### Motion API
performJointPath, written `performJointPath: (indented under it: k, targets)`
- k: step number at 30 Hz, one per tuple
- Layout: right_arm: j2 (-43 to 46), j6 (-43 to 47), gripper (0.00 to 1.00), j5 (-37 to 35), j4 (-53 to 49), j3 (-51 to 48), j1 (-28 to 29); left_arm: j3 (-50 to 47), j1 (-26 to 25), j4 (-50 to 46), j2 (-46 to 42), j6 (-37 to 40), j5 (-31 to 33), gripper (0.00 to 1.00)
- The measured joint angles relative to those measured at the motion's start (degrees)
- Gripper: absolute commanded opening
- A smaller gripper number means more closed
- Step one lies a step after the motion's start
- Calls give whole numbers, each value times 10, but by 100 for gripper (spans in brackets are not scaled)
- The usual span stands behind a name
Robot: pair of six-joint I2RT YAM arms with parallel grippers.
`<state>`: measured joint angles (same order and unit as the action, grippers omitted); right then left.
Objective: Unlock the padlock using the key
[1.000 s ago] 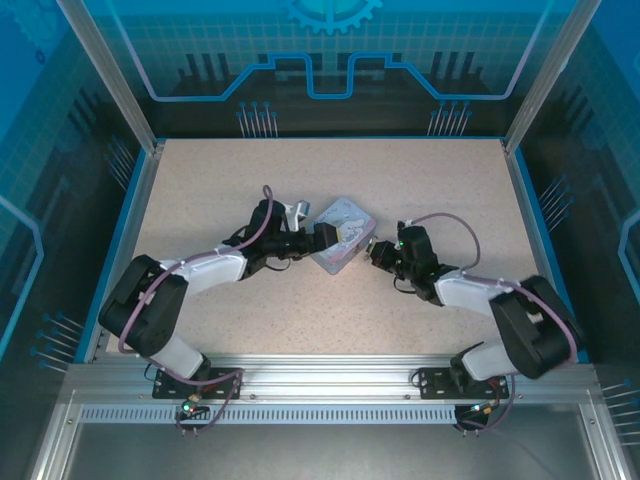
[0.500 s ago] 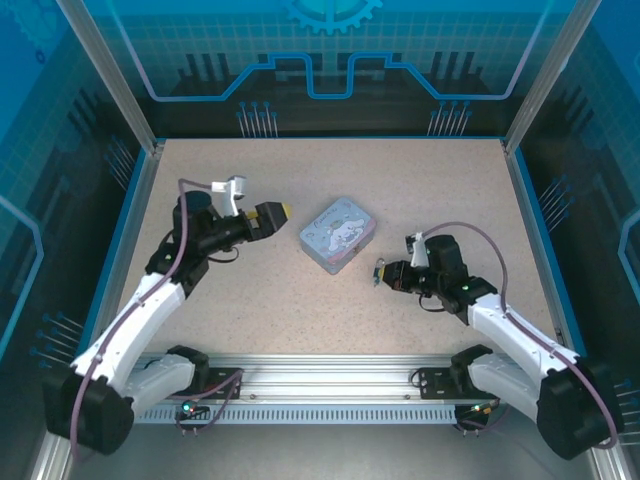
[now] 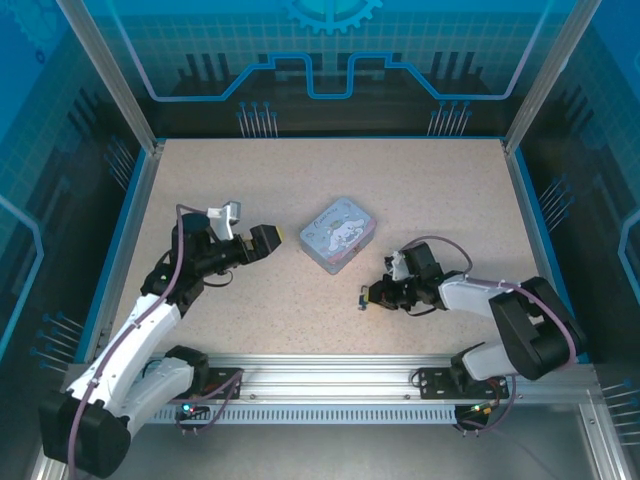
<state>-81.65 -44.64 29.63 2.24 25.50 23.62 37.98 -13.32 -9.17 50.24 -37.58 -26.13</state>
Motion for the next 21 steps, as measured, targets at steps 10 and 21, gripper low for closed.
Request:
performJointPath:
  k: [10,21]
  targets:
    - [27,8,46,-52,-17,10,7,5,0,-38,-2,7,19,99]
    - [249,132,80,-230,-210,114,-49,44,11,-84,-12,55,182,99]
